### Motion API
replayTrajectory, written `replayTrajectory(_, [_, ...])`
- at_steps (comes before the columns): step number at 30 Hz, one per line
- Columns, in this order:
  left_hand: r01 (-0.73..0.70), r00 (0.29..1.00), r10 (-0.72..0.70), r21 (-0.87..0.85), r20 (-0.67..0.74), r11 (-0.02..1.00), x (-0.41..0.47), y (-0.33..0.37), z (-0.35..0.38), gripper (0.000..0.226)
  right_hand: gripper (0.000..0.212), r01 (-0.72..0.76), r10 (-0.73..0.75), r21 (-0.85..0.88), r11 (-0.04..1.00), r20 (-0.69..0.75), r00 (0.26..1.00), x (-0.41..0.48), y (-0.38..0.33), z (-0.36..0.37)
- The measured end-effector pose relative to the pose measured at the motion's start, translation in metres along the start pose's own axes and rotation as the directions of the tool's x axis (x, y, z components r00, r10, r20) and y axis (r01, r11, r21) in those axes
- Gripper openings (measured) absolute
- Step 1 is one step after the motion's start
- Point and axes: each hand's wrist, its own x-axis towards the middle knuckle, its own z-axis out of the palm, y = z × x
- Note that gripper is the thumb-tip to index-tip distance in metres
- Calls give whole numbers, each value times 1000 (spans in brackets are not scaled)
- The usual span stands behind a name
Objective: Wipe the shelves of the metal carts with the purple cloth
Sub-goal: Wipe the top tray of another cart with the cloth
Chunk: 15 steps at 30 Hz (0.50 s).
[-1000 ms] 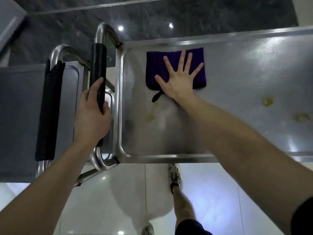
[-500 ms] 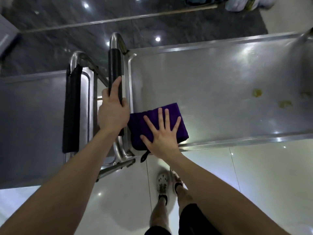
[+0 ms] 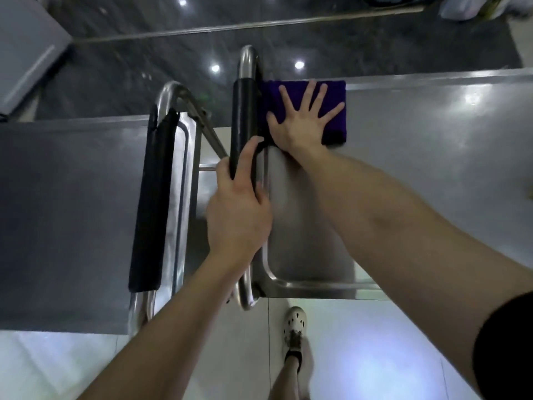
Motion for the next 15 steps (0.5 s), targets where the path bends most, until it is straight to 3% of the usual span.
replayTrajectory(6, [35, 998, -37, 34, 52, 999, 3, 10, 0, 72, 80, 50, -51, 15, 999, 21, 999, -34, 14, 1])
replayTrajectory(15, [38, 994, -48, 100, 96, 994, 3, 17, 0, 74, 76, 159, -160, -29, 987, -60, 985, -268, 43, 53])
